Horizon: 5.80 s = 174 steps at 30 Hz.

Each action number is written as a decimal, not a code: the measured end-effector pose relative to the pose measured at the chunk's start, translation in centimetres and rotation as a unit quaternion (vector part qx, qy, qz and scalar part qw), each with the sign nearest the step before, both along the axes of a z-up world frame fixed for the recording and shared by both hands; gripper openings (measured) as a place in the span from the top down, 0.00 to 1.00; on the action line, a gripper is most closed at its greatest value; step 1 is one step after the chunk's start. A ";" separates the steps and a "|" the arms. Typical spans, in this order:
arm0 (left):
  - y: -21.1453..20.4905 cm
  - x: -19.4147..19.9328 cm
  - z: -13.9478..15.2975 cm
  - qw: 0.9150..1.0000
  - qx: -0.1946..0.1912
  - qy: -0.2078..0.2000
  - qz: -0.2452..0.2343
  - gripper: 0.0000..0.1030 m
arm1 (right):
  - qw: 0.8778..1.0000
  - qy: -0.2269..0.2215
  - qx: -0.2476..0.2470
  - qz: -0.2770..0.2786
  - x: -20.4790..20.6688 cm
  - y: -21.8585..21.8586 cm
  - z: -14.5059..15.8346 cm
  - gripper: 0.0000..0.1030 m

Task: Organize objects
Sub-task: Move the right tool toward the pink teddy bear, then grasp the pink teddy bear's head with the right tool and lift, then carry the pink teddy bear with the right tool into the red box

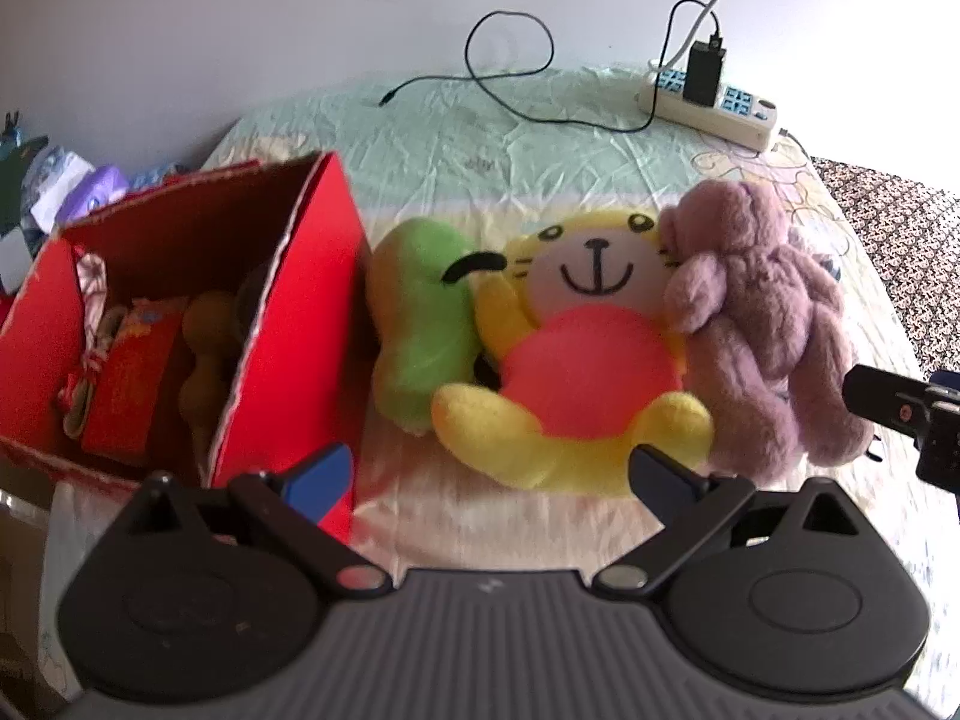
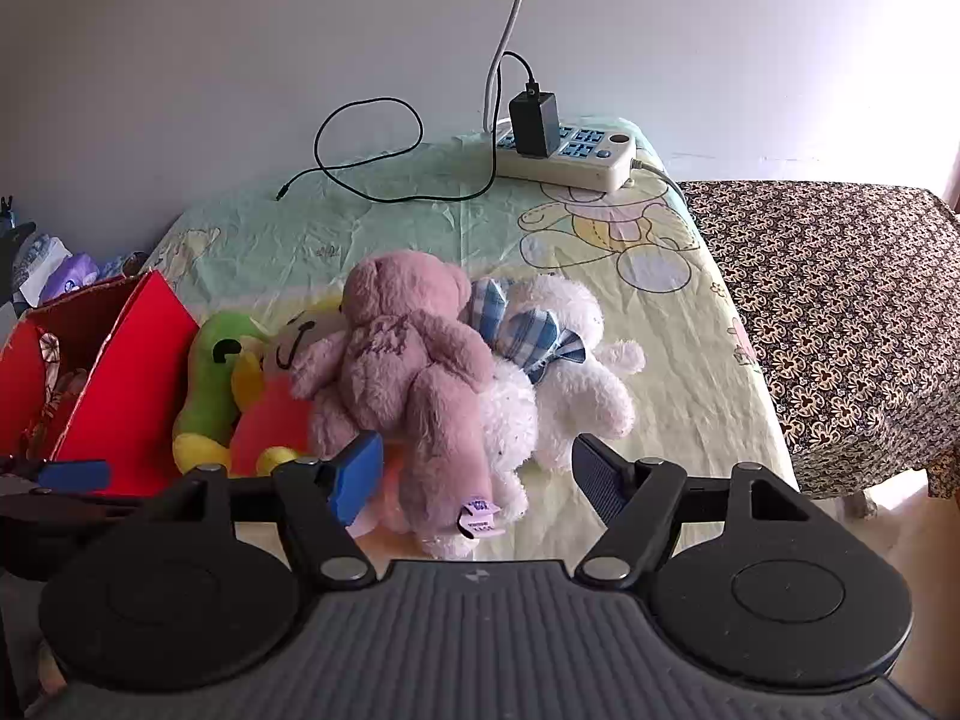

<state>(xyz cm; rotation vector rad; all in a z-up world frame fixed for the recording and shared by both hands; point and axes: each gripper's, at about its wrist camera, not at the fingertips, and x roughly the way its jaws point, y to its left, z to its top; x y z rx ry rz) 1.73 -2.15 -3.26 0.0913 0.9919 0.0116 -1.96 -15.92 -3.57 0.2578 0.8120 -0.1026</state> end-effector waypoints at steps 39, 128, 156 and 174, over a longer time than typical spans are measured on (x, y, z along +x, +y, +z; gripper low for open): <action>-0.8 1.8 0.5 1.000 -0.001 0.018 -0.016 0.03 | 1.000 -0.008 0.014 0.001 0.3 -1.5 0.5 0.34; -4.8 4.1 -1.6 0.986 -0.069 0.078 -0.133 0.46 | 0.959 -0.015 0.261 0.111 3.4 -4.7 -2.6 0.78; 2.3 -2.3 8.9 0.973 -0.075 -0.087 -0.201 0.70 | 0.924 -0.164 0.320 0.126 -0.7 1.8 6.0 0.80; 25.1 1.4 7.2 0.991 -0.048 -0.089 -0.087 0.70 | 0.902 -0.113 0.362 0.205 9.8 22.9 2.9 0.80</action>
